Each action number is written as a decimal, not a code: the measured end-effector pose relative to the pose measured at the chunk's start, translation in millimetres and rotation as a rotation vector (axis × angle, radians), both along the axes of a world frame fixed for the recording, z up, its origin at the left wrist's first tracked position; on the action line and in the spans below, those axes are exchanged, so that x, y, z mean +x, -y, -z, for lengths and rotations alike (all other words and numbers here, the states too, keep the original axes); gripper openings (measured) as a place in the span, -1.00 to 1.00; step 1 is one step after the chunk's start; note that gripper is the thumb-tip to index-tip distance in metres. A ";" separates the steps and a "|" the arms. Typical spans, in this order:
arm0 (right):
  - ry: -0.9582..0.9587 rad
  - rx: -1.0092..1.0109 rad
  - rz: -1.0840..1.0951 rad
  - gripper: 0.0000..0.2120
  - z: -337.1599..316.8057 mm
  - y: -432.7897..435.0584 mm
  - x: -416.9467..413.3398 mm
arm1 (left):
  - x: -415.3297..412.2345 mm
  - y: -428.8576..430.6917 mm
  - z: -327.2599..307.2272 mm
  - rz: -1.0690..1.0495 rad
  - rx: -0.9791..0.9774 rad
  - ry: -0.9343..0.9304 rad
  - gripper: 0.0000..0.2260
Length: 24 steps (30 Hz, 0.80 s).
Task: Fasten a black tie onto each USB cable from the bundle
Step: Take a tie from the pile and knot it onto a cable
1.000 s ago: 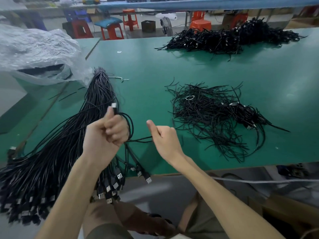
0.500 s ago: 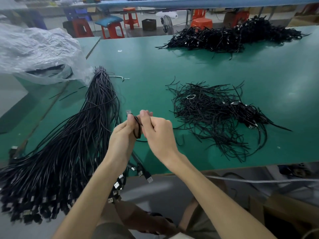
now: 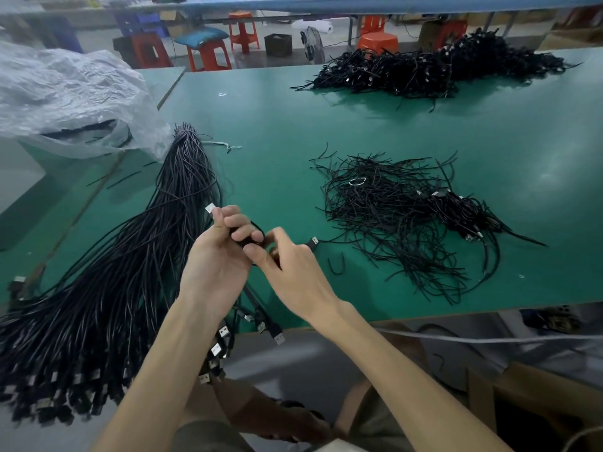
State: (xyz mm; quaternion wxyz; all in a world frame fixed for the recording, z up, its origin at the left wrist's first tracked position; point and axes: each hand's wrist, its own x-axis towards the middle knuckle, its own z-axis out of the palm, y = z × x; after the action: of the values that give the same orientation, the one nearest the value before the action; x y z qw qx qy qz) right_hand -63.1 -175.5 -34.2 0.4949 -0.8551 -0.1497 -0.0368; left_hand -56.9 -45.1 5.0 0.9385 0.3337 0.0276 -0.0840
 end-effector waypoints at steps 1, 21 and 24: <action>-0.025 -0.020 -0.011 -0.62 -1.8 0.3 1.1 | -0.2 0.5 0.9 -0.004 0.067 0.020 -0.74; -0.073 0.286 0.024 -0.63 -10.8 18.7 5.2 | -4.5 -16.6 -0.2 0.237 0.940 0.365 -0.70; 0.005 0.174 0.046 -0.56 -13.1 20.2 2.7 | -4.4 -15.1 -1.0 0.130 1.203 0.427 -0.81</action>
State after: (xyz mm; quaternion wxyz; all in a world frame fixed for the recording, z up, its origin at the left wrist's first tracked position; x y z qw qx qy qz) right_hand -60.4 -195.7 -21.1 0.5661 -0.8120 -0.1274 -0.0632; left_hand -61.3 -30.0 6.1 0.5652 0.8122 -0.1381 -0.0424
